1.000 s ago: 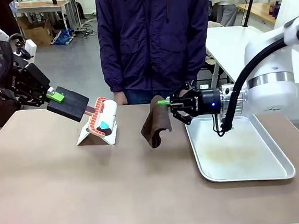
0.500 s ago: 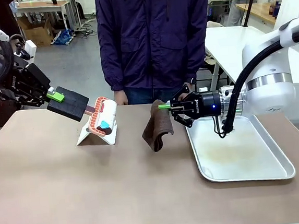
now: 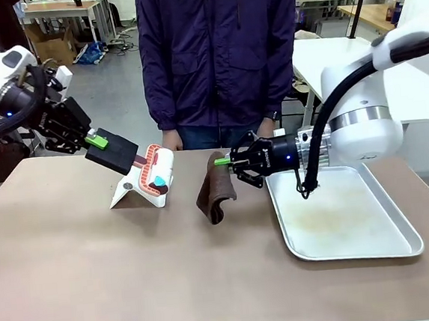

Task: Clean the surface of the table.
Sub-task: Return the Lint Roller and towel to their original positions.

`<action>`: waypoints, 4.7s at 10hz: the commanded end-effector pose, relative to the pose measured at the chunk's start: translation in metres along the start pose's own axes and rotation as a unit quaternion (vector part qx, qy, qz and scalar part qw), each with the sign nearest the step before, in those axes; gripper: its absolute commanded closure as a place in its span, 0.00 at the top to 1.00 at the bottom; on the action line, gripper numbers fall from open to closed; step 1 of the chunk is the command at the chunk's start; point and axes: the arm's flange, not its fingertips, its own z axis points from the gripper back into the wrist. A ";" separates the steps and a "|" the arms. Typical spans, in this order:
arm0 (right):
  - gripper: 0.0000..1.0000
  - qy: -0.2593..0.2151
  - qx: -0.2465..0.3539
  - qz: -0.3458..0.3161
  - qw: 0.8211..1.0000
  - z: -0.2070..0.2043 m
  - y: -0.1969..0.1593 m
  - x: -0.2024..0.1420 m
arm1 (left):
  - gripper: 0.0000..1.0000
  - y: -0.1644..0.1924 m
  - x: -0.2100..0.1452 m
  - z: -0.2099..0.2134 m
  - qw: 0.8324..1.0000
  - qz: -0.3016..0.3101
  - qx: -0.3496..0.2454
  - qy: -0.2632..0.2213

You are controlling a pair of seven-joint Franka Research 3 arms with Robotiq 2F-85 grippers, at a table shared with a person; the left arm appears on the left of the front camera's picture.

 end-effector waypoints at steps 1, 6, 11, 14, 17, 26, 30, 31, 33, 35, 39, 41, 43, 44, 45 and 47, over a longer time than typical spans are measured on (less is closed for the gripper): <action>0.08 -0.031 -0.017 0.005 0.999 -0.016 0.004 0.005 | 0.22 -0.003 0.020 -0.006 0.999 0.022 0.032 -0.001; 0.08 -0.038 -0.025 -0.010 0.999 -0.019 -0.003 0.014 | 0.22 0.012 0.055 -0.019 0.994 0.075 0.082 0.006; 0.08 -0.027 -0.025 -0.018 0.999 -0.020 -0.006 0.018 | 0.22 0.006 0.079 -0.038 0.985 0.087 0.152 0.011; 0.08 -0.026 -0.021 -0.022 0.999 -0.018 -0.007 0.020 | 0.22 0.007 0.085 -0.052 0.980 0.074 0.184 -0.009; 0.08 -0.024 -0.017 -0.027 0.999 -0.016 -0.010 0.023 | 0.22 0.016 0.088 -0.053 0.982 0.081 0.170 0.014; 0.08 -0.023 -0.022 -0.031 0.999 -0.018 -0.012 0.025 | 0.22 0.037 0.092 -0.053 0.980 0.122 0.153 0.023; 0.08 -0.024 -0.029 -0.033 0.999 -0.023 -0.010 0.025 | 0.22 0.051 0.087 -0.050 0.984 0.125 0.125 0.027; 0.08 -0.025 -0.031 -0.033 0.999 -0.023 -0.010 0.025 | 0.22 0.055 0.085 -0.051 0.984 0.129 0.121 0.027; 0.08 -0.025 -0.037 -0.034 0.998 -0.025 -0.010 0.026 | 0.22 0.058 0.082 -0.051 0.983 0.133 0.120 0.025; 0.08 -0.036 -0.059 -0.041 0.997 -0.025 -0.013 0.029 | 0.22 0.058 0.081 -0.050 0.983 0.135 0.122 0.025; 1.00 -0.055 -0.088 -0.051 0.993 -0.020 -0.017 0.032 | 1.00 0.054 0.079 -0.047 0.983 0.129 0.125 0.026; 1.00 -0.075 -0.120 -0.044 0.989 -0.013 -0.019 0.034 | 1.00 0.051 0.077 -0.043 0.984 0.125 0.123 0.021; 1.00 -0.110 -0.178 -0.023 0.978 -0.010 -0.016 0.030 | 1.00 0.049 0.073 -0.039 0.985 0.122 0.124 0.022; 1.00 -0.140 -0.207 -0.006 0.968 -0.006 -0.014 0.029 | 1.00 0.047 0.067 -0.034 0.985 0.118 0.126 0.021; 1.00 -0.167 -0.240 0.017 0.956 -0.001 -0.009 0.025 | 1.00 0.043 0.057 -0.025 0.985 0.117 0.128 0.023; 1.00 -0.173 -0.283 0.048 0.942 0.005 -0.004 0.015 | 1.00 0.034 0.033 -0.007 0.984 0.116 0.133 0.034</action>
